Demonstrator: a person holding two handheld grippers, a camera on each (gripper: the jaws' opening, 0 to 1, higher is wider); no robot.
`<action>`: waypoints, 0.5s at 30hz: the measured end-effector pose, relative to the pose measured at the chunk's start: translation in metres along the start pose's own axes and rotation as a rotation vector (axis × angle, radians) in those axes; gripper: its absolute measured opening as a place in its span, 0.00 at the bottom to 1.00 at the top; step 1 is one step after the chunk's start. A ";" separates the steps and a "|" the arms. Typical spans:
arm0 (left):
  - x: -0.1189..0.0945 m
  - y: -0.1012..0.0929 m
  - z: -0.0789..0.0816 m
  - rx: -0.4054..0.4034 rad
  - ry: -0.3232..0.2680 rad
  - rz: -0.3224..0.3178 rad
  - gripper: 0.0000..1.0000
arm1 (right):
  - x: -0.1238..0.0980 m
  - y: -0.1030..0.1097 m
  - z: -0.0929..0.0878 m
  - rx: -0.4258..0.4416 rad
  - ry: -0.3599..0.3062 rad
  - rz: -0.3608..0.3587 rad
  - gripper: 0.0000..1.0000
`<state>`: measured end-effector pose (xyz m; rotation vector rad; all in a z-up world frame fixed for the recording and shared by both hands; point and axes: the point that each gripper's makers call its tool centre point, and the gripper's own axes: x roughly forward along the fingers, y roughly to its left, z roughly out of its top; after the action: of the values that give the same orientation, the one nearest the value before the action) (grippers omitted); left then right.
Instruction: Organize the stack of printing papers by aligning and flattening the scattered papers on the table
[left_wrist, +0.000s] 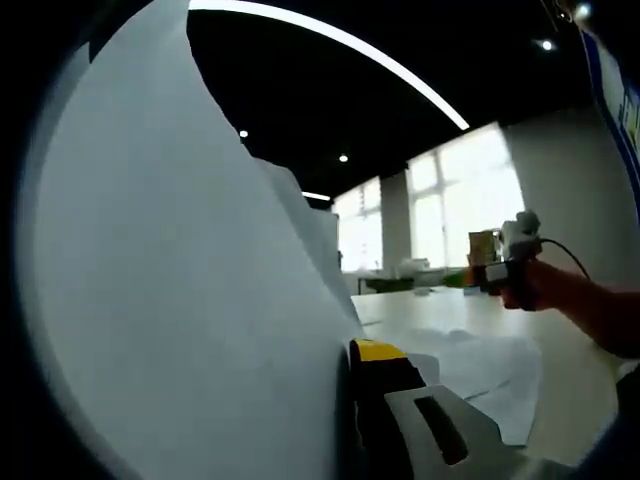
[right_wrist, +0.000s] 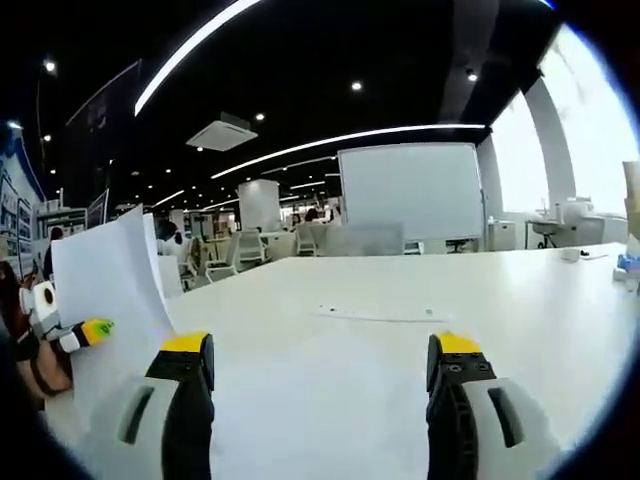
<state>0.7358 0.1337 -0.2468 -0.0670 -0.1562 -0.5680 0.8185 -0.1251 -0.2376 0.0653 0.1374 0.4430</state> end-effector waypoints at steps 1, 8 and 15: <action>0.000 0.000 0.000 0.000 0.000 0.000 0.10 | 0.000 0.000 -0.001 0.000 0.001 0.000 0.83; 0.000 0.000 0.000 0.000 0.000 0.000 0.10 | 0.001 -0.002 -0.005 0.001 0.010 -0.002 0.83; -0.001 0.000 0.000 -0.001 0.000 0.000 0.10 | 0.002 -0.006 -0.011 -0.001 0.024 -0.007 0.83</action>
<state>0.7351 0.1337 -0.2470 -0.0678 -0.1560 -0.5683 0.8211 -0.1289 -0.2493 0.0589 0.1614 0.4367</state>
